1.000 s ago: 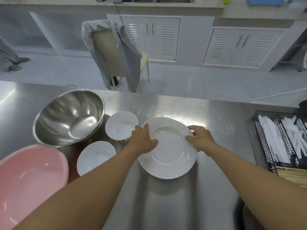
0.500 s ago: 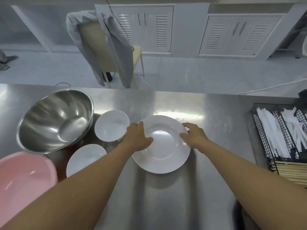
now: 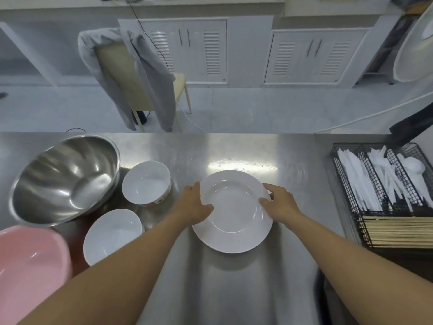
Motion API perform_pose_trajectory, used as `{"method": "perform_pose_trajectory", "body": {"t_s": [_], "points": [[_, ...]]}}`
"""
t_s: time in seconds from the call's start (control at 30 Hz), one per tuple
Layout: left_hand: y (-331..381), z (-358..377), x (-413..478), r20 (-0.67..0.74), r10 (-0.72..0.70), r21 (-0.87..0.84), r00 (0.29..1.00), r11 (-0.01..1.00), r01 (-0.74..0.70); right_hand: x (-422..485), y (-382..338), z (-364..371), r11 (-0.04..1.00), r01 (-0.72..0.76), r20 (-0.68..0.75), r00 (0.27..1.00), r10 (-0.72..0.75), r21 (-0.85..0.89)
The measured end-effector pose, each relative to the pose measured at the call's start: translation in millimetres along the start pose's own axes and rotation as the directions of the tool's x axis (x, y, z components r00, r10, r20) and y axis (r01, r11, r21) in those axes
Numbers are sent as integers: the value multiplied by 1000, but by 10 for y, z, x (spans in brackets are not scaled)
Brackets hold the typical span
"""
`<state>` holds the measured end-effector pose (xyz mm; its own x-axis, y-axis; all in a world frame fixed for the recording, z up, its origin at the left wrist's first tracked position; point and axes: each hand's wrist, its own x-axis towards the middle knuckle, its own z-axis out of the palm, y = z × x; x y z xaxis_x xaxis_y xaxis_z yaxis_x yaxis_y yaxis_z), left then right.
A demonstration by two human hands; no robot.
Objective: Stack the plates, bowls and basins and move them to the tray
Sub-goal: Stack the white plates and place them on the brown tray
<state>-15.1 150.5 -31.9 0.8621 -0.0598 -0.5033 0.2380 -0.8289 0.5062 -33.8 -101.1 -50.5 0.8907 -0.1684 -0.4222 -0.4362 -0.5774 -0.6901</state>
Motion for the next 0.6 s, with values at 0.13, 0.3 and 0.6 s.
{"method": "perform_pose_trajectory", "body": {"t_s": [0.13,0.3,0.6], "points": [[187,57,-168,-2,31,37,1000,999,-31,-190,120,-142,1000,-12,-53,999,12,6],[493,179,-403,27,112,78,993,990,-114,-530,323,-398,999,-31,-143,989,36,33],[1087,617,-802,117,281,100,953,951,-293,-1219,916,-928,994,-94,-323,941,104,46]]}}
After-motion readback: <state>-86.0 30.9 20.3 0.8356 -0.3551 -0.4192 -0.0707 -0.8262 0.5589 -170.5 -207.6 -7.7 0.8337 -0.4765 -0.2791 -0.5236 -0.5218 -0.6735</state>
